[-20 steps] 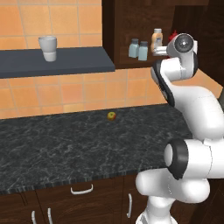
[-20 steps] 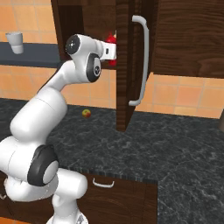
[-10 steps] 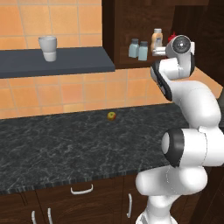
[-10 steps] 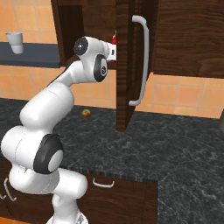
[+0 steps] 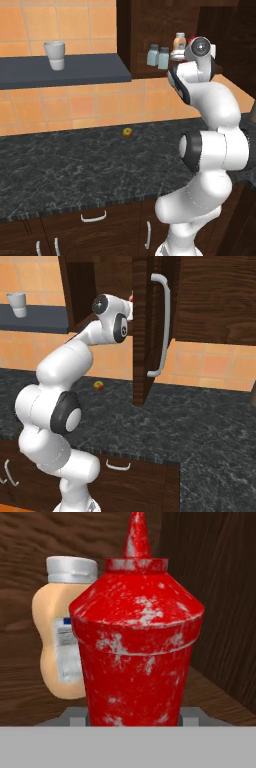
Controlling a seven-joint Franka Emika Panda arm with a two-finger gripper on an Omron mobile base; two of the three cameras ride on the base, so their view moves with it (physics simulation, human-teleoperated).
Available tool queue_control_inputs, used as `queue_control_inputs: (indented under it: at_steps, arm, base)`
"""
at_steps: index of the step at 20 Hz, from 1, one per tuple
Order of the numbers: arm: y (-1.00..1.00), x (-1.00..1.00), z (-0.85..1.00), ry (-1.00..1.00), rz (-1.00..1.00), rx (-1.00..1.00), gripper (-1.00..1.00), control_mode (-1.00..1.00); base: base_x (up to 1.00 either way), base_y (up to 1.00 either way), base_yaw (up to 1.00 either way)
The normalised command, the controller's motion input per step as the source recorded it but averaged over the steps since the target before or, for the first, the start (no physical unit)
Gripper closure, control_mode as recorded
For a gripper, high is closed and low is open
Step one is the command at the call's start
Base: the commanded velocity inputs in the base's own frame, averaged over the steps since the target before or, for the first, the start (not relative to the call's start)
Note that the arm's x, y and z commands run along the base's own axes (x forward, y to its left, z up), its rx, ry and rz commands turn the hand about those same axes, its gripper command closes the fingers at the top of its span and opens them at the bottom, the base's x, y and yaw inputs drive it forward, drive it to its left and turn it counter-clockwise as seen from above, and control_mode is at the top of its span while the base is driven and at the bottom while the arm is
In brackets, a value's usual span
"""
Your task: Put the shaker and condiment bottle from the counter next to their counterparts in the cabinet.
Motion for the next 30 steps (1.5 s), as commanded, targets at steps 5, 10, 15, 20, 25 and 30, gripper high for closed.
queue_control_inputs:
  at_steps: [5,10,15,20,25,30]
  arm:
    - [-0.08,0.33,-0.01,0.0,0.0,0.03,-1.0,-1.0]
    - [-0.1,0.19,0.0,0.03,0.0,0.05,-1.0,-1.0]
    - [0.05,-0.28,0.0,0.05,0.0,0.01,-1.0,-1.0]
    - [0.13,-0.61,0.0,0.03,0.0,0.0,-1.0,-1.0]
    - [0.15,-0.73,0.0,0.01,0.0,0.0,-1.0,-1.0]
    - [0.22,-0.84,0.0,0.01,0.0,0.0,-1.0,-1.0]
  base:
    - [0.0,0.0,0.0]
    - [0.0,0.0,0.0]
    - [0.0,0.0,0.0]
    - [0.0,0.0,0.0]
    - [0.0,0.0,0.0]
    - [0.0,0.0,0.0]
